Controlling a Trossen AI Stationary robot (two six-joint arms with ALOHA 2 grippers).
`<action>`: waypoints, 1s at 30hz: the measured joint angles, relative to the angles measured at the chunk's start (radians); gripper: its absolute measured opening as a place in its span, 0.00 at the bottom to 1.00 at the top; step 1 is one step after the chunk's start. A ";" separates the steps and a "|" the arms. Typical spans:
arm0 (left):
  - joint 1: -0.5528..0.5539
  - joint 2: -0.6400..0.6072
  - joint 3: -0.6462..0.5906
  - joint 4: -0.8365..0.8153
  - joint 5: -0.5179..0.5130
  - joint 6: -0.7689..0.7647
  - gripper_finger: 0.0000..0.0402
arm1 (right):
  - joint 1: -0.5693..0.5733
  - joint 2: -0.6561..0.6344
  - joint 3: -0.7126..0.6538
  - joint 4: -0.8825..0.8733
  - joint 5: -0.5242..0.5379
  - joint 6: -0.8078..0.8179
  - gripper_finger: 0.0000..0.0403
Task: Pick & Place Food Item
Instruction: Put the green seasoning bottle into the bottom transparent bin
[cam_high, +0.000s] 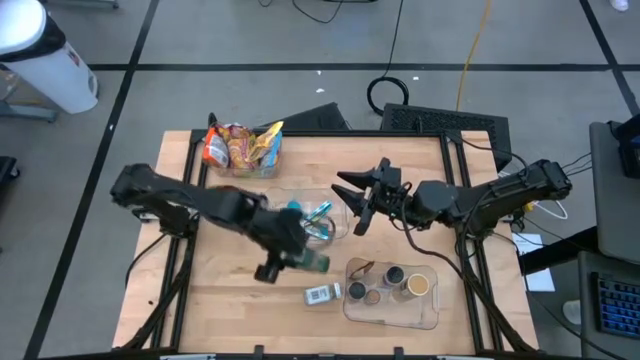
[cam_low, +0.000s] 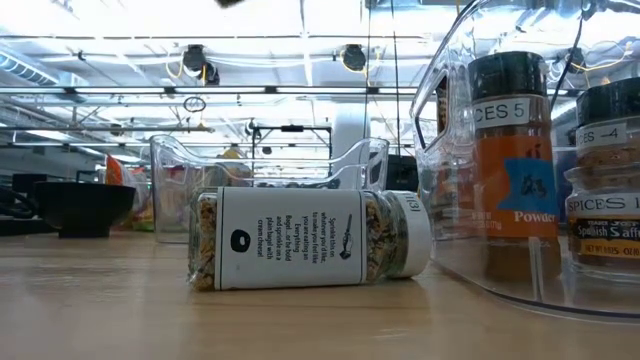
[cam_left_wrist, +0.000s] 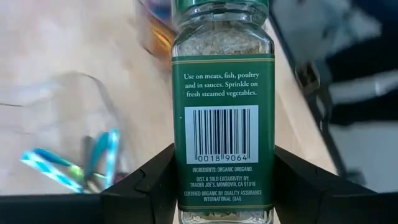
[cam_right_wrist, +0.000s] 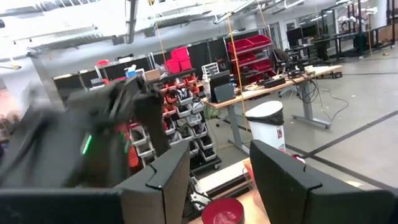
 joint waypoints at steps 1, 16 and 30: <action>0.013 -0.029 0.000 0.007 -0.001 -0.011 0.51 | 0.005 0.000 0.000 -0.001 0.000 -0.005 0.40; 0.106 -0.199 -0.150 0.501 0.197 -0.169 0.51 | 0.039 0.003 0.000 0.011 -0.077 -0.031 0.40; 0.147 -0.192 -0.254 0.630 0.166 -0.247 0.51 | 0.019 0.023 0.000 0.009 -0.189 0.120 0.60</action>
